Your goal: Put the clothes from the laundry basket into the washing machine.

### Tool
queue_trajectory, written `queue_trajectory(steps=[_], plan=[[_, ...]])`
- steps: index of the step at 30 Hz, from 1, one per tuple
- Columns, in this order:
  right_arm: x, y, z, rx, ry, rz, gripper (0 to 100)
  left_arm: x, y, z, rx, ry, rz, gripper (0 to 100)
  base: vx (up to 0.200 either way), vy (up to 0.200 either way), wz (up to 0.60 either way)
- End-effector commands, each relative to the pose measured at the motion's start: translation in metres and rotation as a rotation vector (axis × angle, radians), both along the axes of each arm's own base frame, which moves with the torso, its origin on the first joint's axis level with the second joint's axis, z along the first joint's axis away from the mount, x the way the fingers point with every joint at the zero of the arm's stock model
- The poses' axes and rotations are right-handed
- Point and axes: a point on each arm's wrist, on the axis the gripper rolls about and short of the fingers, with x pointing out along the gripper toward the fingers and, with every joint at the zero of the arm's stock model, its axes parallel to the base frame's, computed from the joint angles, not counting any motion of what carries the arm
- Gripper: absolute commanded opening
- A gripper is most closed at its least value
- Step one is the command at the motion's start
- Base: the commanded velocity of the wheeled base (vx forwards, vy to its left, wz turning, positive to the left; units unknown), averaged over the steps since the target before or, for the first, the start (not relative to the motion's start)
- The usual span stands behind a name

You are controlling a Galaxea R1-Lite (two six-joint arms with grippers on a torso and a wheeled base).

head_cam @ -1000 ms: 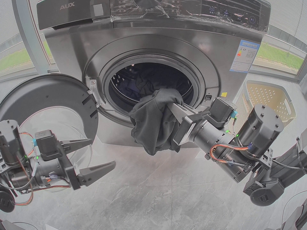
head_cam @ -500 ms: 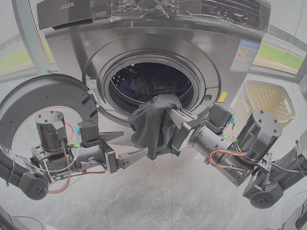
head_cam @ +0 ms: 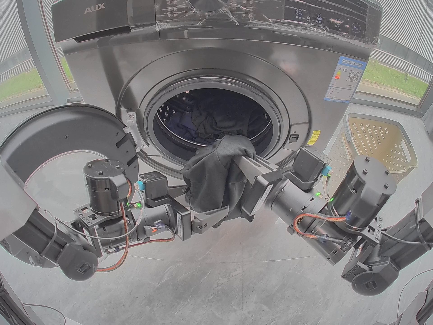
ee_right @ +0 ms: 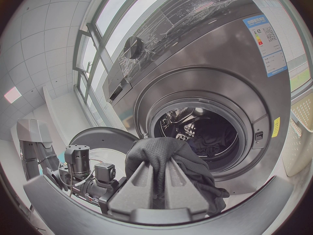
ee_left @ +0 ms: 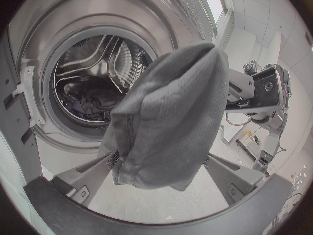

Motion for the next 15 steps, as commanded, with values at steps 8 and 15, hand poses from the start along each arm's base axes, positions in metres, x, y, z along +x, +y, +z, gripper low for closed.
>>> queue_trajectory(steps=[8,15], plan=[[0.001,0.001,-0.003,0.0,-0.002,-0.002,0,0.003,-0.005,-0.005,-0.016,-0.045,0.043,0,0.0,0.0,0.0],[0.002,-0.001,-0.009,-0.016,0.012,-0.01,0,-0.018,0.006,0.008,-0.047,-0.091,0.034,0,0.0,0.0,0.0]])
